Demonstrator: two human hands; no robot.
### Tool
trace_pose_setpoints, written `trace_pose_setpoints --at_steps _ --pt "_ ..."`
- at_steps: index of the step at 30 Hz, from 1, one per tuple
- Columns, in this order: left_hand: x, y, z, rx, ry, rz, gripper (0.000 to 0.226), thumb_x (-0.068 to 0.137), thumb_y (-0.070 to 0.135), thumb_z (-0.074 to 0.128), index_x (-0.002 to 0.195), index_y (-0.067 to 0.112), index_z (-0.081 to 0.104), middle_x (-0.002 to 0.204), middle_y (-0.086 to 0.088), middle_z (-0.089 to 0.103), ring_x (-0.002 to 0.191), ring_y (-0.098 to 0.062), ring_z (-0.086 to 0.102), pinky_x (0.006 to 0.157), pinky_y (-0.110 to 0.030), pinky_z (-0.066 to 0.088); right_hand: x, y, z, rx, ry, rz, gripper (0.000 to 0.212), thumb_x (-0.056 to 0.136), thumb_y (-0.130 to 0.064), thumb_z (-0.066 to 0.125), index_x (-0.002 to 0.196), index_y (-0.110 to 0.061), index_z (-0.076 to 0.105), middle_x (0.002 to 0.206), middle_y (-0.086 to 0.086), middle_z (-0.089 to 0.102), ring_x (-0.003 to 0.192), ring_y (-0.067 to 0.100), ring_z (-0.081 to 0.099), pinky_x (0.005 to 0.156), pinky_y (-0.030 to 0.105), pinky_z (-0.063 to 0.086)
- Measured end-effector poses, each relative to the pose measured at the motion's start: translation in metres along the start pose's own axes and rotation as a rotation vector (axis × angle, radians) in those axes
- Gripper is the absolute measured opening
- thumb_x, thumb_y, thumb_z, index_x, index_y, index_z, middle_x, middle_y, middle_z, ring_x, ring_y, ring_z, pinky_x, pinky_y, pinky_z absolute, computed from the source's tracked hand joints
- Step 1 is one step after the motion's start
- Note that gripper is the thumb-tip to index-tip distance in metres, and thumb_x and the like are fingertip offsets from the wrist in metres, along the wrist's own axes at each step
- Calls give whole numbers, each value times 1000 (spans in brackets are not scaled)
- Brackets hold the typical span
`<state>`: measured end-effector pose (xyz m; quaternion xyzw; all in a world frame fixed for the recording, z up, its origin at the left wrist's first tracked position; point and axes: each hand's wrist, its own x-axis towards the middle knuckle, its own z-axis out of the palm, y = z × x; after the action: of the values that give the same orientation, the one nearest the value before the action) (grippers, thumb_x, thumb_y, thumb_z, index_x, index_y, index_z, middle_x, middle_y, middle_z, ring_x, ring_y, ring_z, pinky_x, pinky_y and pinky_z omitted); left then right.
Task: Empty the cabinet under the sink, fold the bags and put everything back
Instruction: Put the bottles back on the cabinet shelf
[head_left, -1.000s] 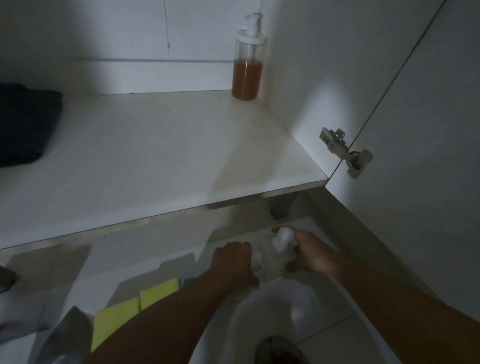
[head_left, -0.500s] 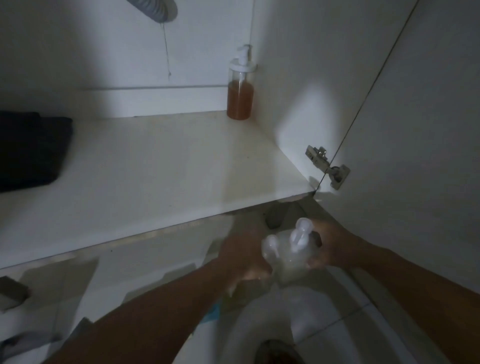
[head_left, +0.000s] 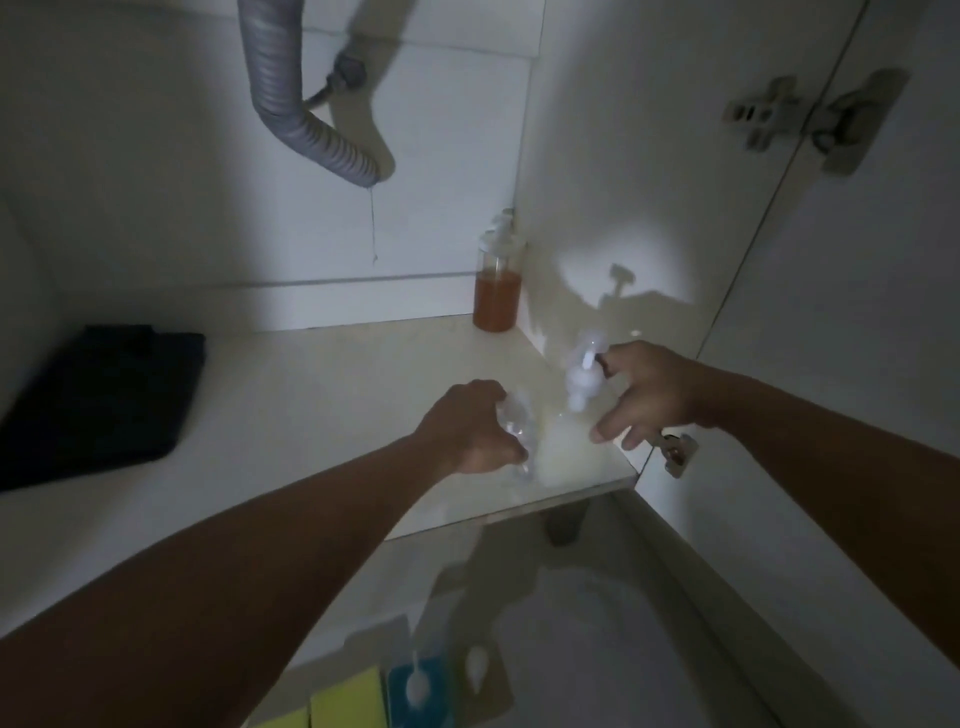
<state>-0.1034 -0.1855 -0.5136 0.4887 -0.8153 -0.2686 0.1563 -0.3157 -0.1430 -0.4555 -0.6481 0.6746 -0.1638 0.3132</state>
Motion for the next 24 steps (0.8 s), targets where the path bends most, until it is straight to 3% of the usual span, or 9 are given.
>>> trace_pose_setpoints --at_steps 3,5,8,14,19,24 --pt "26 -14 0 0 44 -38 60 71 30 81 122 16 54 123 -2 58 111 -22 55 92 -30 47 45 -1 -8 11 46 56 57 62 2 88 111 -2 59 124 13 51 78 35 72 67 45 62" --pt "45 -25 3 8 81 -70 58 71 30 81 121 15 54 123 -3 58 111 -23 55 92 -31 47 78 0 -10 32 88 81 60 62 3 87 115 -1 57 119 18 53 85 37 70 69 48 62" --pt "77 -43 10 -29 126 -114 60 71 27 81 122 15 53 125 -3 59 112 -24 56 95 -34 48 128 5 -12 41 158 101 61 62 0 88 115 -4 58 111 18 61 81 36 72 73 49 61" --pt "135 -72 19 -120 139 -150 55 71 20 82 119 19 53 123 -1 59 107 -23 58 93 -35 50 213 11 -10 14 219 129 63 69 -11 86 123 -8 54 112 12 65 77 30 74 79 44 60" --pt "173 -87 20 -257 125 -108 62 73 20 80 127 20 50 125 -2 56 110 -25 58 90 -44 54 266 23 -8 30 236 144 64 73 -8 83 128 -7 51 119 9 59 84 31 73 82 42 60" --pt "200 -92 25 -386 108 -63 59 81 16 74 132 20 46 129 -1 55 111 -23 57 91 -43 55 305 27 -8 7 321 151 53 70 -20 86 114 -7 59 102 10 69 79 26 73 80 45 61"
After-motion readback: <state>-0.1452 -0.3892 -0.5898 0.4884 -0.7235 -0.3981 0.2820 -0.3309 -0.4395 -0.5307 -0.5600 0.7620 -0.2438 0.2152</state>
